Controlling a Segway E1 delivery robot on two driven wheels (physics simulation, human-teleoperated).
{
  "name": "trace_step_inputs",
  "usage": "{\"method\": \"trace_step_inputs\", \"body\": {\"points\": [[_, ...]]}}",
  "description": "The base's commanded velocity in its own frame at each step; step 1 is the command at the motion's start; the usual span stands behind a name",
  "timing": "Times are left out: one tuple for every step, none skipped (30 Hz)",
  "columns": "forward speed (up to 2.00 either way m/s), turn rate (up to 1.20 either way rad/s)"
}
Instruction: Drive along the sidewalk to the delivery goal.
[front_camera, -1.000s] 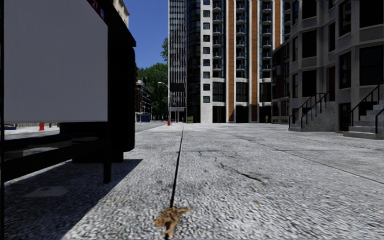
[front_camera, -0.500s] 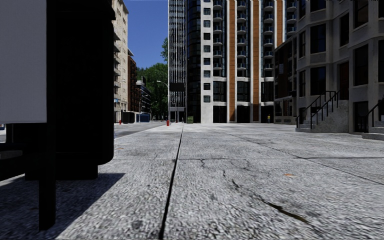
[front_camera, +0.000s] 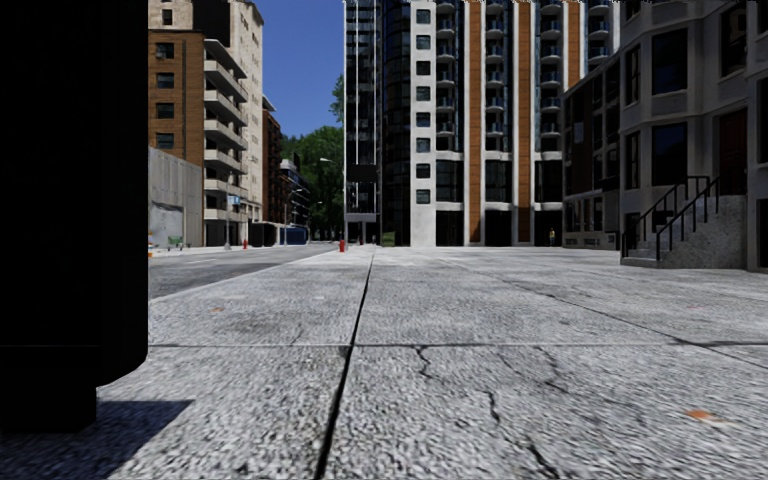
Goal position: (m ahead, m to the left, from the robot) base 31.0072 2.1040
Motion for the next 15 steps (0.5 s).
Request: {"method": "trace_step_inputs", "body": {"points": [[2.00, 0.29], [2.00, 0.29], [2.00, 0.29], [2.00, 0.29], [2.00, 0.29], [2.00, 0.30], [2.00, 0.34], [2.00, 0.35], [2.00, 0.35], [2.00, 0.35], [2.00, 0.35], [2.00, 0.00], [2.00, 0.00], [2.00, 0.00], [2.00, 0.00]]}}
